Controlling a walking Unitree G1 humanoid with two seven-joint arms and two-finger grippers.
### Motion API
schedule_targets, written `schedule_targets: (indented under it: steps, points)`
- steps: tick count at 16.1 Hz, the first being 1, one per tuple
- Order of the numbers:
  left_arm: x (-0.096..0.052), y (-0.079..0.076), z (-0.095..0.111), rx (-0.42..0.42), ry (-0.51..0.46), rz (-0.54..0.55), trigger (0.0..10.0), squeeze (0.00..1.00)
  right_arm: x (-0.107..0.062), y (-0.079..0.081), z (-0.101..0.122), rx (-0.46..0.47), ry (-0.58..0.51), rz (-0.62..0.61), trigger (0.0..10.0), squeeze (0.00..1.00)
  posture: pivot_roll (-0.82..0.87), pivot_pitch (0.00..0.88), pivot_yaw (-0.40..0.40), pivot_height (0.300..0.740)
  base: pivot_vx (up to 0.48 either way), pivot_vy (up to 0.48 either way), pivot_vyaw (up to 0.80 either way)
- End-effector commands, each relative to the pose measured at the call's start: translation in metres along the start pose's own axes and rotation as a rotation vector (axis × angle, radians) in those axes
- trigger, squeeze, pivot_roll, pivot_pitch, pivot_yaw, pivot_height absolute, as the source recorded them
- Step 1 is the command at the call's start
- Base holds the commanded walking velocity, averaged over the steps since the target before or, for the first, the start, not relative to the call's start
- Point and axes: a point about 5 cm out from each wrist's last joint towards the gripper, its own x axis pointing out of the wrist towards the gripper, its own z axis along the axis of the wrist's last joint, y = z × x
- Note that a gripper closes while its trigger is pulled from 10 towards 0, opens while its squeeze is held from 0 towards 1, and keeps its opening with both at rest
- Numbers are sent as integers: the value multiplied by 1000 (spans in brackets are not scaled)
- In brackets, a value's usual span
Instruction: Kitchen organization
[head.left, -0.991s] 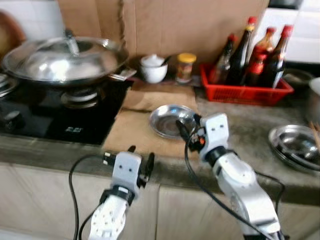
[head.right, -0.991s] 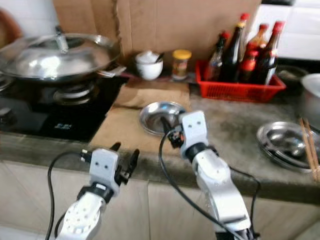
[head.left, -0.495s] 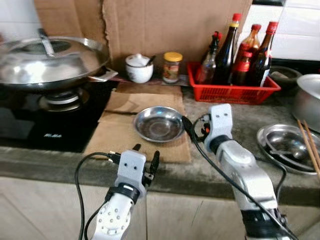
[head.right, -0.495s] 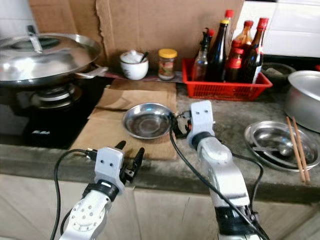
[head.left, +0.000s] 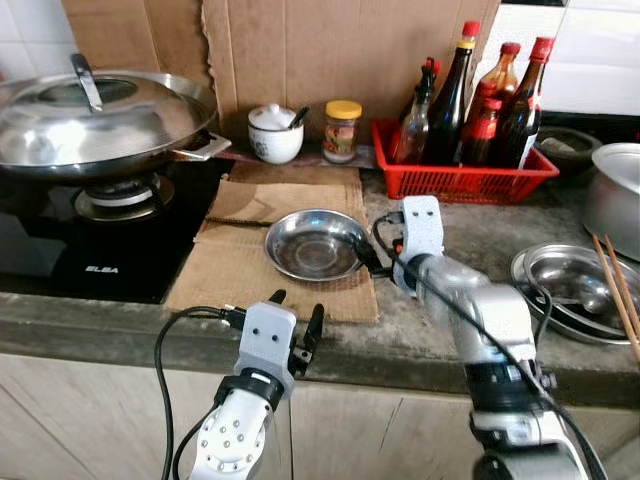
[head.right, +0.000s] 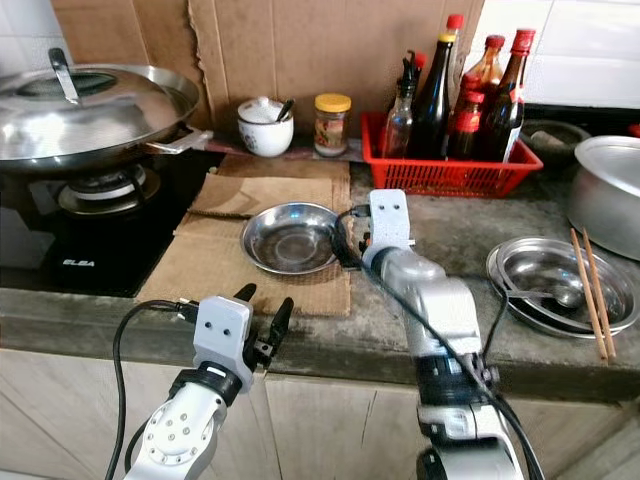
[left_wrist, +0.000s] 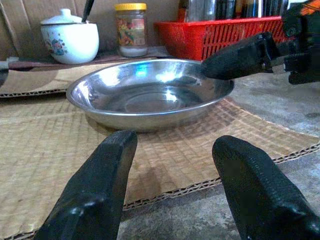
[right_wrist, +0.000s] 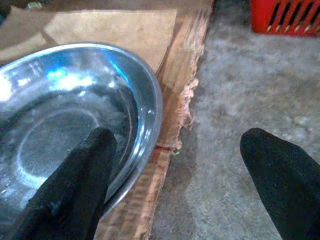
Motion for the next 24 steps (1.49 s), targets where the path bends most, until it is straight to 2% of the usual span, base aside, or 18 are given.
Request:
schedule_targets:
  steps: [1,4,6,11,12,16,19,22,24]
  points:
    - [-2,-2,3,6,-8,1,10000,0,4,0,2,11,36,-10,10000,0,95,17,-77,740,0,0,0]
    - [-2,-3,3,4,-8,3,10000,0,10,5,6,37,75,9,10000,0,96,15,-84,740,0,0,0]
    - [-2,-3,3,4,-8,4,10000,0,14,7,4,21,134,5,10000,0,96,12,-87,740,0,0,0]
    - [-2,-2,2,12,-7,12,10000,0,19,12,7,11,160,20,10000,0,98,6,-92,740,0,0,0]
    - [-2,-2,2,15,-7,12,10000,0,20,15,8,-12,164,31,0,0,99,3,-93,740,0,0,0]
    - [-1,-3,1,20,-9,13,10000,0,22,16,9,-16,164,24,0,0,96,0,-95,740,0,0,0]
    - [0,-1,2,24,-14,22,10000,0,23,10,12,1,155,-8,0,0,96,3,-95,740,0,0,0]
    - [0,0,3,25,-15,26,10000,0,23,5,14,30,143,-32,0,0,93,9,-92,740,0,0,0]
    - [1,0,3,23,-17,26,10000,0,22,-1,17,82,125,-57,0,0,94,10,-91,740,0,0,0]
